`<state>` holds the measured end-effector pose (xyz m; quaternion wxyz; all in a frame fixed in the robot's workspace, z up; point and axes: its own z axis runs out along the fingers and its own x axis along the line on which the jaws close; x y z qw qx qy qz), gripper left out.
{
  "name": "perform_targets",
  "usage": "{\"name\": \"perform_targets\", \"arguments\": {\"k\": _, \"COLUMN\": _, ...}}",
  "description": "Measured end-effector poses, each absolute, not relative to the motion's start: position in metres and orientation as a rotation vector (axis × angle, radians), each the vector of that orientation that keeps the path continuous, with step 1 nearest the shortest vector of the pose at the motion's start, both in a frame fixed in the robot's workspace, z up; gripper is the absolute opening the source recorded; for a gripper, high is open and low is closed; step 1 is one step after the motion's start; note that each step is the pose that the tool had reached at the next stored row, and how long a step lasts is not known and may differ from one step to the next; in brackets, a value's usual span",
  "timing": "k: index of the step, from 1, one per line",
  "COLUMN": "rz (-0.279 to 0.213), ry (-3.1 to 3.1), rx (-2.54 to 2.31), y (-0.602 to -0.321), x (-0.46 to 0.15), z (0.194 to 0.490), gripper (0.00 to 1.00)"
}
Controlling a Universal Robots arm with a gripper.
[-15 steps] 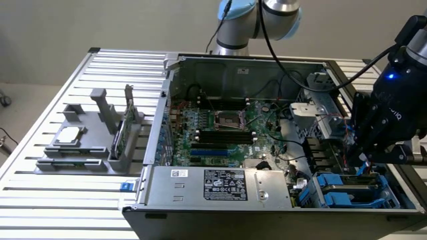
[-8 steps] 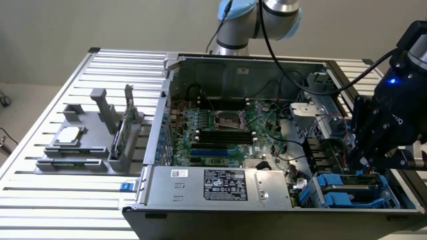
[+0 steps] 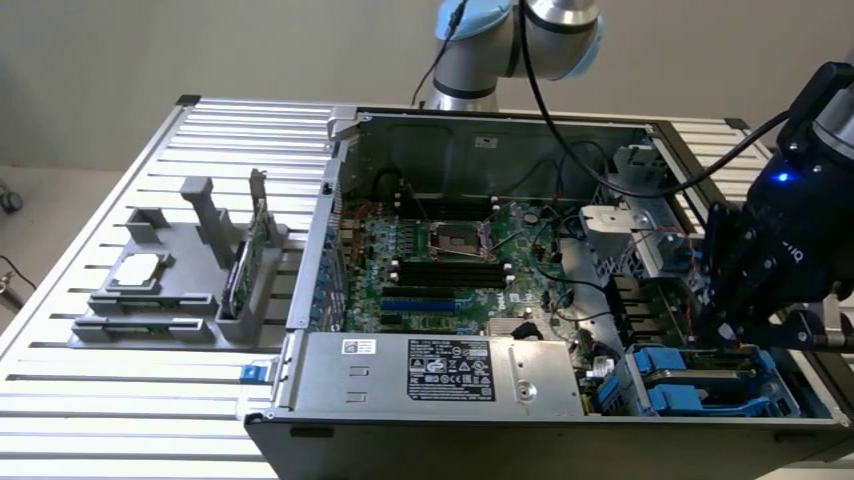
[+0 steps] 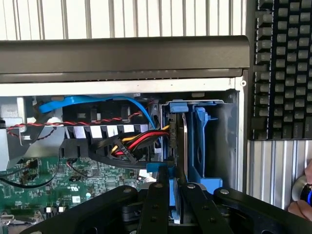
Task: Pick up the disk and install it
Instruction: 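Insert the first disk wire, then insert the second disk wire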
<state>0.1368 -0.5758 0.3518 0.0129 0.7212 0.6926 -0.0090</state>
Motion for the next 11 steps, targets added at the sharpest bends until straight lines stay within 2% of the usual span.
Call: {"name": "perform_targets", "arguments": {"k": 11, "rz": -0.025, "ry": 2.160, "rx": 2.249, "y": -0.5800, "x": 0.1391, "z": 0.3456, "gripper": 0.16}}
